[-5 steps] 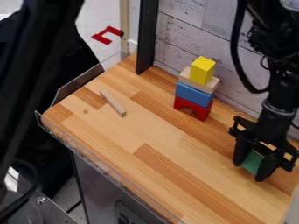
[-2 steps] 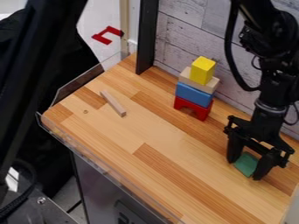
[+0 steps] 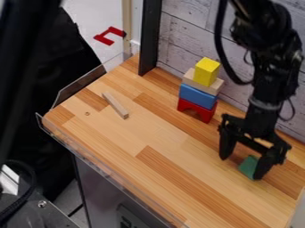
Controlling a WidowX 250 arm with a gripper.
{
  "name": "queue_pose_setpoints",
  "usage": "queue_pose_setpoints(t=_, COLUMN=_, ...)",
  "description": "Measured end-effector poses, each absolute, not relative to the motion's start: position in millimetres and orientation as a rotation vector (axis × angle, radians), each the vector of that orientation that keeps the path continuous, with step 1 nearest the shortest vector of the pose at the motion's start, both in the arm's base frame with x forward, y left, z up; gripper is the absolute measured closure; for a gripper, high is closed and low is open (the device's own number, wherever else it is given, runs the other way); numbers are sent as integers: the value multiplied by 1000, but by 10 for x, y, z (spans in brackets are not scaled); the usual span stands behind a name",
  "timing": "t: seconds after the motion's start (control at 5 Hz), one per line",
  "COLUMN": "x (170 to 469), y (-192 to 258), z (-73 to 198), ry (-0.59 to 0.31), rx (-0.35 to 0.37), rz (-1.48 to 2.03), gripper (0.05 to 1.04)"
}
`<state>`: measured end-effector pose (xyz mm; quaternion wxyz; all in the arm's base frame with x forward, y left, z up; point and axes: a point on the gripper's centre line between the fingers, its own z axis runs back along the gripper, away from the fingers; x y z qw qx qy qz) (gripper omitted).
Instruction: Move the green triangle to the right side of the table.
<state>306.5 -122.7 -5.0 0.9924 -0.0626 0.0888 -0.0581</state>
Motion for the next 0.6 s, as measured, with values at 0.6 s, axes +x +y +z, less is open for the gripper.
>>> queue_pose_setpoints(t=0.6, x=3194, y=-830, z=939, ry=-42, rx=-17, rz=4, gripper=83)
